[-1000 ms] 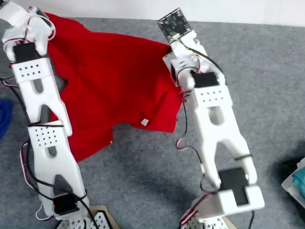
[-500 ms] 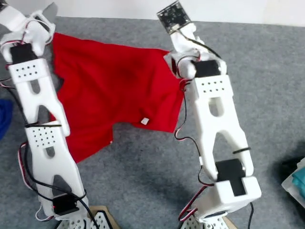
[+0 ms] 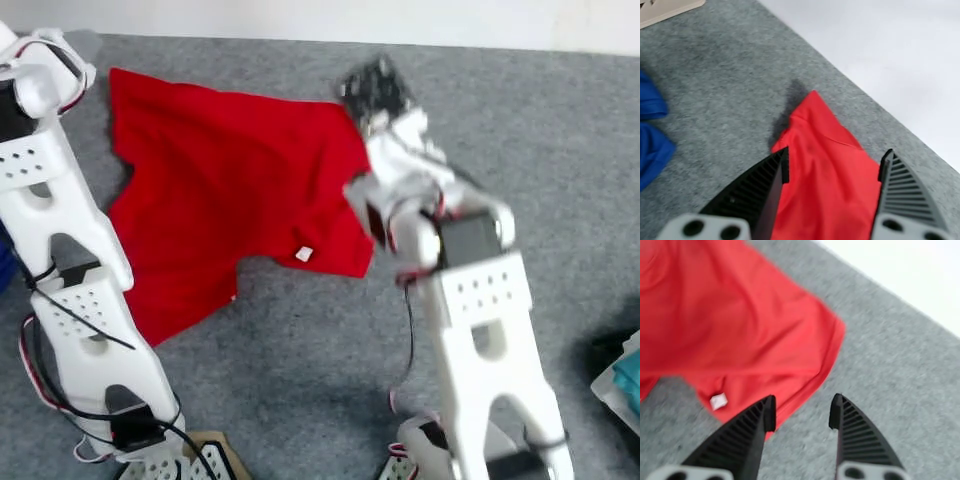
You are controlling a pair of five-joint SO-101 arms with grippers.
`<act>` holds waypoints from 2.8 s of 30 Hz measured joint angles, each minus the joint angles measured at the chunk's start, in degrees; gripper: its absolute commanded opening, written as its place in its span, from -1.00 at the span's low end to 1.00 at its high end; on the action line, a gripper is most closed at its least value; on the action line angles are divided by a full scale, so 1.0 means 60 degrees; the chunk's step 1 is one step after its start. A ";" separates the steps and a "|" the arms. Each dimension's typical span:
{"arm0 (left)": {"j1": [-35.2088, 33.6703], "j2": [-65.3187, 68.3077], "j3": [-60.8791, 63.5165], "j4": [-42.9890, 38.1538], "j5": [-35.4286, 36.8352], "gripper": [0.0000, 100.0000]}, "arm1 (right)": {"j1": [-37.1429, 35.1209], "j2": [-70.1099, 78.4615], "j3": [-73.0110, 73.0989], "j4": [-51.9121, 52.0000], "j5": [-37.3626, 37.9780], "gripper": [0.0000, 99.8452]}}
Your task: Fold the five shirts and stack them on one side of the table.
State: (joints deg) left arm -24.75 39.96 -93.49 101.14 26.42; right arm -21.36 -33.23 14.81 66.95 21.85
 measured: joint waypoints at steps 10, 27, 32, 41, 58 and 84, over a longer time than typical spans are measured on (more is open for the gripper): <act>-0.0557 -0.1363 0.2608 0.0132 0.0000 -0.42 | -0.0586 -0.2930 0.5333 -0.2491 -0.0996 -0.64; -0.1538 -1.0168 1.8652 -0.2740 0.0029 -0.42 | -0.0864 -0.3092 0.6930 -0.3238 -0.1802 -0.64; -0.1729 -1.1516 2.1832 -0.2945 -0.1538 -0.42 | -0.0864 -0.3106 0.6930 -0.3238 -0.1802 -0.64; -0.2037 -1.3289 2.5568 -0.4952 -0.3048 -0.42 | -0.0864 -0.3106 0.6930 -0.3238 -0.1802 -0.64; -0.1817 -1.3729 2.7678 -0.7487 -0.3311 -0.68 | -0.1260 -0.3106 0.6930 -0.3238 -0.1802 -0.64; -0.0703 -1.3919 2.8645 -0.8791 -0.3326 -0.73 | -0.1289 -0.3106 0.7531 -0.3780 -0.1802 -0.64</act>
State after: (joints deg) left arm -28.97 -43.56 78.37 48.40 6.46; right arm -29.10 -51.87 60.00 44.26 11.03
